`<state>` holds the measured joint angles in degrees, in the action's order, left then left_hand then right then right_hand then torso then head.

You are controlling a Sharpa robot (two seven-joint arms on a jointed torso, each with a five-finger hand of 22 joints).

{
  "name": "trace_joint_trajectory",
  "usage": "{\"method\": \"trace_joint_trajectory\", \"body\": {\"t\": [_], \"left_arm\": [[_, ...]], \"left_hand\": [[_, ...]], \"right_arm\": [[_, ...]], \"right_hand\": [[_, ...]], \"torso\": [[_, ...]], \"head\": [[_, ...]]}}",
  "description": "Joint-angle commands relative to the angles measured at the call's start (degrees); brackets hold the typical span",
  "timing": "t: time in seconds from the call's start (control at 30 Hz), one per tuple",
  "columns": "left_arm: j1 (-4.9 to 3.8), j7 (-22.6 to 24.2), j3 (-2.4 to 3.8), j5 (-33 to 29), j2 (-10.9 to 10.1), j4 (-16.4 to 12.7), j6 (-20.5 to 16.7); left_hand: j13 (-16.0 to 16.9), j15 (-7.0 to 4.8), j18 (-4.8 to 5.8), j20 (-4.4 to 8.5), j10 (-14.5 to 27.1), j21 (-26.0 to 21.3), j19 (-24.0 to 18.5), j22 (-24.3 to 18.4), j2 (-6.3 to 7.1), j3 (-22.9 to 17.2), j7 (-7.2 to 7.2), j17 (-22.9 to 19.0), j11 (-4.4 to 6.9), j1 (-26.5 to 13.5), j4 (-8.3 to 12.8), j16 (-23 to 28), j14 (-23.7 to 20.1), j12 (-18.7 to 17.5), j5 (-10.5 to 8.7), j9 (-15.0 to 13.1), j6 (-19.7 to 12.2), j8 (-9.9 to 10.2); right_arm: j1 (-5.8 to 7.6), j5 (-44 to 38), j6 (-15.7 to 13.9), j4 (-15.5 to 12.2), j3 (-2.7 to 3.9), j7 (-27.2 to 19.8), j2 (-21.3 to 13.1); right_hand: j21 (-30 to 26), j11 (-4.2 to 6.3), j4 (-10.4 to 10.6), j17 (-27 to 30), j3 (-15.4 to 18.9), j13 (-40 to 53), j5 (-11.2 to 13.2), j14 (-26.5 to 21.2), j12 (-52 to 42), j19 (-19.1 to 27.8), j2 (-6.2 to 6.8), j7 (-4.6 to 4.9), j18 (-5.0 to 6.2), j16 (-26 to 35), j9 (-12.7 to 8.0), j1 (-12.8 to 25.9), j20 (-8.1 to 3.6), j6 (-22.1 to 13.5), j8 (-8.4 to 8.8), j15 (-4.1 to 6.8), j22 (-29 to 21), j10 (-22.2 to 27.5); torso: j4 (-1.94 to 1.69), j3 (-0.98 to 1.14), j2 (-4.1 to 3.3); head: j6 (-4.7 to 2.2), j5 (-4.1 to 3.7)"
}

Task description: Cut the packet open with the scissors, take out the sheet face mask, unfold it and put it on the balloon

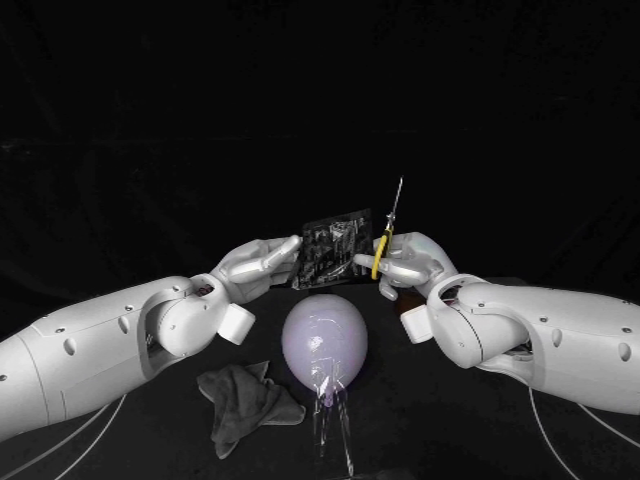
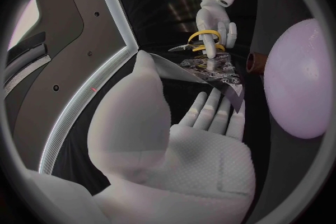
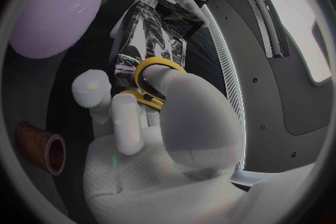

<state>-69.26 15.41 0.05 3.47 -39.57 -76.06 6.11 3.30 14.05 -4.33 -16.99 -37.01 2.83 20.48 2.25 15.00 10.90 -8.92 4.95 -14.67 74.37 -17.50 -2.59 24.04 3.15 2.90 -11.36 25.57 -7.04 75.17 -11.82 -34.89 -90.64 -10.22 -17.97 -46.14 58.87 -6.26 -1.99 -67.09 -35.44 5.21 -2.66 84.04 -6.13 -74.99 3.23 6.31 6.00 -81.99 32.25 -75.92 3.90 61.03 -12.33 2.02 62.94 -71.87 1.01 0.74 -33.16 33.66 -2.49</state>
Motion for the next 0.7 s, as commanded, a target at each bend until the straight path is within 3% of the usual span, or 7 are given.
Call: {"method": "trace_joint_trajectory", "body": {"t": [0.03,0.2,0.27,0.33,0.53,0.63,0.7], "left_arm": [[-0.1,1.4,0.06,-1.9,-0.1,0.1,-0.4],[-0.1,0.7,0.06,-4.0,-0.4,0.2,0.1],[-0.1,0.5,0.06,-4.7,-0.5,0.3,0.3],[-0.1,0.4,0.06,-5.1,-0.6,0.3,0.6],[-0.1,0.1,0.06,-4.9,-0.6,0.2,1.8],[-0.09,0.0,0.05,-3.9,-0.4,0.3,2.1],[-0.09,-0.1,0.05,-3.4,-0.2,0.4,2.3]], "left_hand": [[0.0,-0.02,1.1,-0.03,-0.4,-0.1,-0.1,0.1,0.1,-0.4,-7.59,0.1,-0.29,-1.2,0.1,-0.2,0.3,0.4,0.26,0.0,0.2,-0.2],[-0.1,0.26,1.17,-0.08,1.3,-0.1,-0.2,0.1,-1.7,-1.8,-8.02,-0.1,-0.66,-11.1,0.1,0.0,-0.6,0.0,0.25,0.2,-0.7,0.1],[-0.1,0.29,1.17,-0.08,1.5,-0.1,-0.2,0.1,-4.57,-3.6,-8.04,-0.1,-0.67,-13.9,0.1,0.0,-0.7,0.0,0.07,0.3,-0.7,0.1],[-0.1,0.28,1.18,-0.09,1.6,-0.1,-0.3,0.1,-1.97,-2.5,-8.04,-0.1,-0.66,-14.6,0.1,0.0,-0.7,0.1,0.24,0.3,-0.9,0.1],[-0.1,0.35,1.17,-0.07,1.8,-0.2,-0.7,0.0,1.04,0.2,-7.91,-0.1,-0.8,-10.2,0.1,0.0,-0.9,0.1,0.68,0.4,-1.3,0.2],[-0.1,0.35,1.16,-0.07,1.7,-0.3,-0.8,0.1,0.78,0.2,-7.83,0.0,-0.78,-7.9,0.0,-0.1,-0.9,0.1,0.55,0.3,-1.3,0.2],[-0.1,0.3,1.15,-0.06,2.1,-0.3,-0.9,0.0,-0.81,-1.5,-7.03,0.0,-0.49,0.0,0.4,-0.1,-1.0,0.1,-0.07,0.2,-1.1,0.0]], "right_arm": [[0.02,-1.0,0.3,-0.2,0.08,-0.4,-0.1],[0.01,-1.0,-0.7,-0.1,0.09,-0.5,-0.4],[0.01,-1.0,-1.4,-0.1,0.1,-0.6,-0.4],[0.01,-0.9,-1.9,0.0,0.11,-0.7,-0.4],[0.0,-0.7,-2.5,0.5,0.12,-0.8,-0.1],[-0.01,-0.7,-2.4,0.5,0.13,-0.8,0.1],[-0.05,-0.7,-2.3,0.4,0.13,-0.9,0.3]], "right_hand": [[0.0,4.58,-0.1,-0.1,-0.3,0.1,-0.1,1.9,-0.1,0.1,-0.74,-0.23,0.89,0.4,1.3,0.0,-0.28,-0.1,-0.39,0.43,0.1,-10.0],[0.0,4.6,-0.2,-0.1,-0.5,0.1,-0.1,1.9,-0.1,0.1,-0.7,-0.24,0.87,0.4,1.4,0.0,-0.29,-0.1,-0.44,0.44,0.2,-10.0],[0.1,4.6,-0.2,-0.1,-0.5,0.1,-0.1,1.9,-0.1,0.1,-0.68,-0.24,0.86,0.4,1.4,0.1,-0.29,-0.1,-0.46,0.44,0.2,-10.0],[0.1,4.61,-0.3,-0.1,-0.6,0.2,-0.1,1.9,-0.1,0.1,-0.64,-0.25,0.86,0.4,1.5,0.1,-0.3,-0.1,-0.51,0.45,0.3,-10.1],[0.1,4.61,-0.3,-0.1,-0.6,0.2,-0.1,1.9,-0.1,0.1,-0.64,-0.25,0.86,0.4,1.5,0.1,-0.3,-0.1,-0.51,0.45,0.3,-10.1],[0.1,4.62,-0.4,0.0,-0.8,0.2,-0.1,1.9,0.0,0.1,-0.58,-0.26,0.86,0.4,1.6,0.2,-0.32,-0.1,-0.57,0.46,0.3,-10.1],[0.1,4.62,-0.4,0.0,-0.8,0.2,-0.1,1.9,0.0,0.1,-0.58,-0.26,0.86,0.4,1.6,0.2,-0.32,-0.1,-0.57,0.46,0.3,-10.1]], "torso": [[-0.02,0.06,-0.03],[0.04,0.02,-0.04],[0.04,0.02,0.0],[0.01,0.02,-0.01],[-0.06,-0.08,-0.05],[-0.09,-0.06,-0.06],[-0.04,-0.02,-0.06]], "head": [[-0.02,0.0],[0.05,-0.24],[-0.03,-0.19],[0.01,-0.18],[-0.17,-0.1],[-0.13,-0.01],[-0.13,-0.07]]}}
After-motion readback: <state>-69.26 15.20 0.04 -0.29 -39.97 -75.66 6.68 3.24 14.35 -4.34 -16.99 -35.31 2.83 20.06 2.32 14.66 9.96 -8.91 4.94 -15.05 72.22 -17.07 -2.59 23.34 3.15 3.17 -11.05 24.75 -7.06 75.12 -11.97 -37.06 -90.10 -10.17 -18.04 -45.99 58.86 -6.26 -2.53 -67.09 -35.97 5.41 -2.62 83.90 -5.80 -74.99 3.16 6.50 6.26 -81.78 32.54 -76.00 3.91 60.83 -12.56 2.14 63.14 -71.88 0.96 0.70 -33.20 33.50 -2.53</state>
